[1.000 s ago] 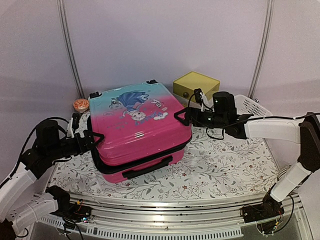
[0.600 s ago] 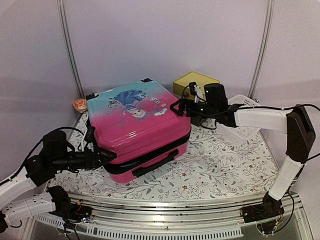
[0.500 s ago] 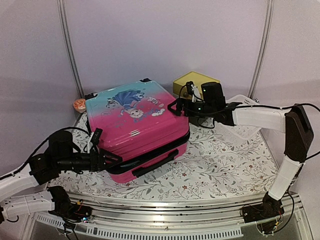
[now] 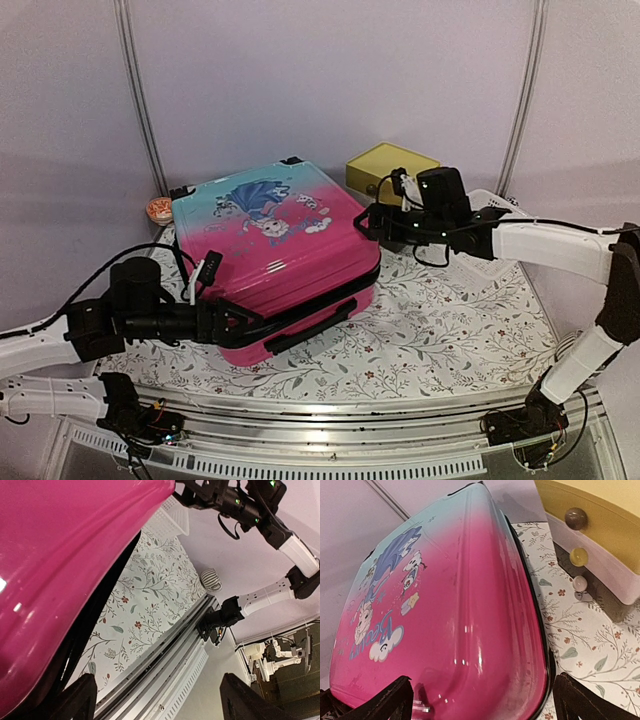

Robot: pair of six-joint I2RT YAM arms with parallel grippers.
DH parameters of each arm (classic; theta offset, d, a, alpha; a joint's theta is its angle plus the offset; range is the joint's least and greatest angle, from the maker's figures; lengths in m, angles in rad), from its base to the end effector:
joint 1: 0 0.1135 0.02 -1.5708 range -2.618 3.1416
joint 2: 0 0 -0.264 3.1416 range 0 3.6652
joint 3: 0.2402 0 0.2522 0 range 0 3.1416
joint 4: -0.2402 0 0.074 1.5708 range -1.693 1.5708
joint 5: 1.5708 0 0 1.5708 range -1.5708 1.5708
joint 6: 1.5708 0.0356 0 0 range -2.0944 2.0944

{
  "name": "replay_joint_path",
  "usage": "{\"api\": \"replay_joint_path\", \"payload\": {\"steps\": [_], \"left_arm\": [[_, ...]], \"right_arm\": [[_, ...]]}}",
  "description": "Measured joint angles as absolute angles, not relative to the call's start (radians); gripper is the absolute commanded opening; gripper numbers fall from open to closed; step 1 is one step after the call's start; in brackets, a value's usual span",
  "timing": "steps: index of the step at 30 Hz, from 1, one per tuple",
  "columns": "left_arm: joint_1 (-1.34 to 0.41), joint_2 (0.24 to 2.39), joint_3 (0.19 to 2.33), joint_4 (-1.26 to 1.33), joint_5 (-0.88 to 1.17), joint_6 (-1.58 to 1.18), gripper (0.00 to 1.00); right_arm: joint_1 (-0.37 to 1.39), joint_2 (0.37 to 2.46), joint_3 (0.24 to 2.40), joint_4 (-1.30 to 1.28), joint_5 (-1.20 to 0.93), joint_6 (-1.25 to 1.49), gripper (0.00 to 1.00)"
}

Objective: Open, take out, and arrange the luggage
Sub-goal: Rotate the luggage at the center of the board.

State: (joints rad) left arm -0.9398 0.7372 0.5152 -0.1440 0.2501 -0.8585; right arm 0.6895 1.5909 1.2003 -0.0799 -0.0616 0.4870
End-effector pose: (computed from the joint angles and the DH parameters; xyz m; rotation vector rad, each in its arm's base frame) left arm 0.0979 -0.1489 0.2567 0.2799 2.1943 -1.3587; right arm 0.2859 0.2385 0.2900 -0.2560 2.1205 0.7815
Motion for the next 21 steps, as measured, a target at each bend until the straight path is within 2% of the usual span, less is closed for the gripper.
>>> {"api": "replay_joint_path", "payload": {"steps": [12,15,21], "left_arm": [[-0.906,0.598,0.683,-0.432,0.013,-0.817,0.93],[-0.825,0.627,0.731,-0.498,0.002,-0.782,0.93],[-0.550,0.698,0.815,-0.578,0.025,-0.663,0.94]], "right_arm": [[0.707,1.434,1.018,-0.113,-0.080,0.589,0.99],[0.721,1.432,1.002,-0.112,-0.096,0.614,1.00],[0.731,1.431,0.971,-0.089,-0.137,0.654,1.00]]}}
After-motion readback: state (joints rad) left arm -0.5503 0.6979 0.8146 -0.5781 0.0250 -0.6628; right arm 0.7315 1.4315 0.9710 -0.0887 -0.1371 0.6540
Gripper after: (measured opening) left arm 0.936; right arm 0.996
